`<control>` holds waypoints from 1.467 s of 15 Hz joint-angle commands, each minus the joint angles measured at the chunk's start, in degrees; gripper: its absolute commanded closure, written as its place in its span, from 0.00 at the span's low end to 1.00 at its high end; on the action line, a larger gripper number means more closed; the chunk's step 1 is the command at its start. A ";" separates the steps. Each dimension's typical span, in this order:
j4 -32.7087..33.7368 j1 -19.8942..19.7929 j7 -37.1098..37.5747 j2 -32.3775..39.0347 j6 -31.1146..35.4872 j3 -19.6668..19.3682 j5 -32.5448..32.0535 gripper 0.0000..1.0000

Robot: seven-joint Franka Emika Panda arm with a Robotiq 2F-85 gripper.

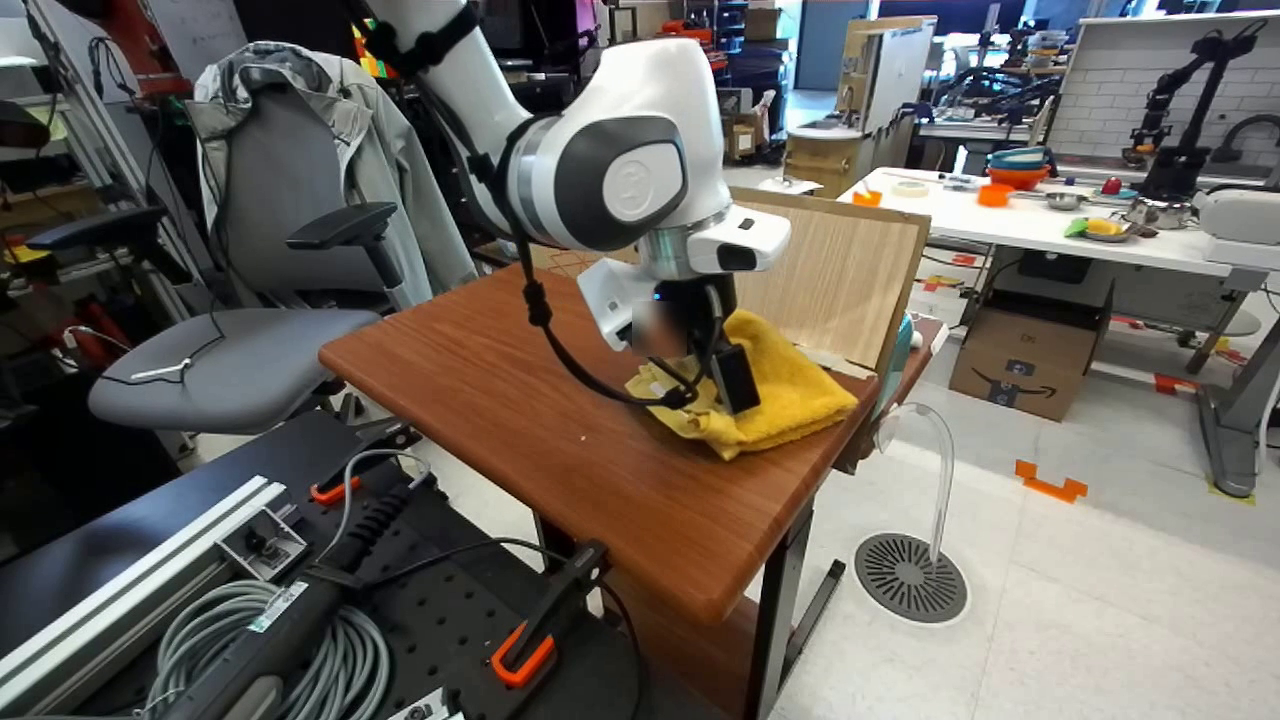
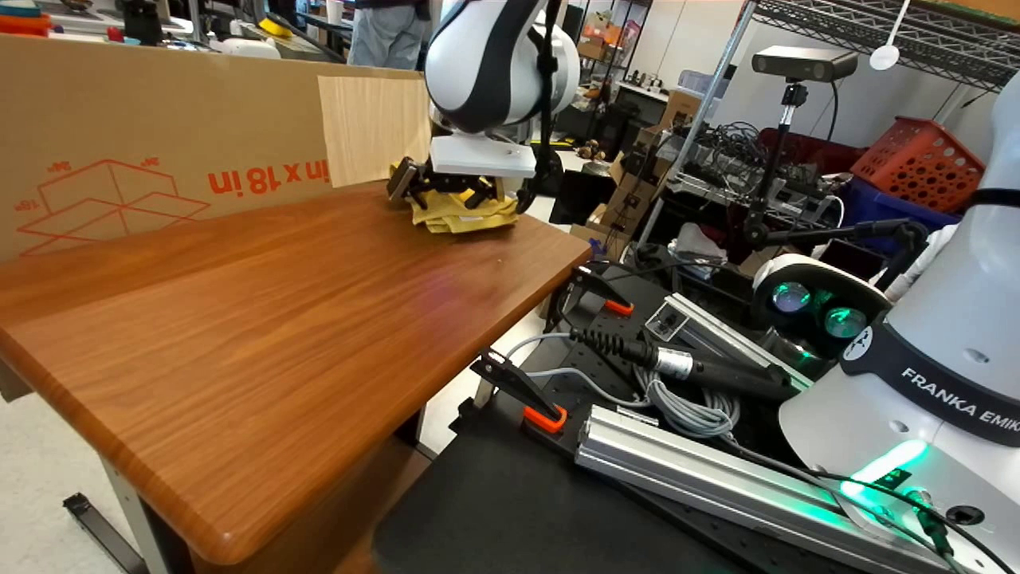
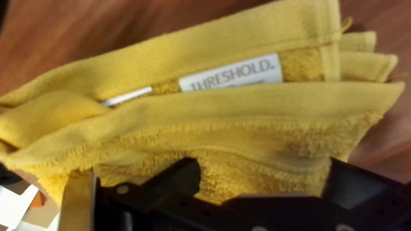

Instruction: Wipe the table with the yellow towel

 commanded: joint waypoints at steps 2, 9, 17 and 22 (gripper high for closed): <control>-14.04 2.62 -2.37 -7.70 0.71 4.72 -4.91 0.00; -22.14 2.36 -6.67 -14.56 0.98 17.06 -5.74 0.00; -28.51 9.52 -0.64 -29.45 5.41 14.86 -14.83 0.00; -29.65 4.84 0.09 -36.38 -1.20 18.02 -15.58 0.00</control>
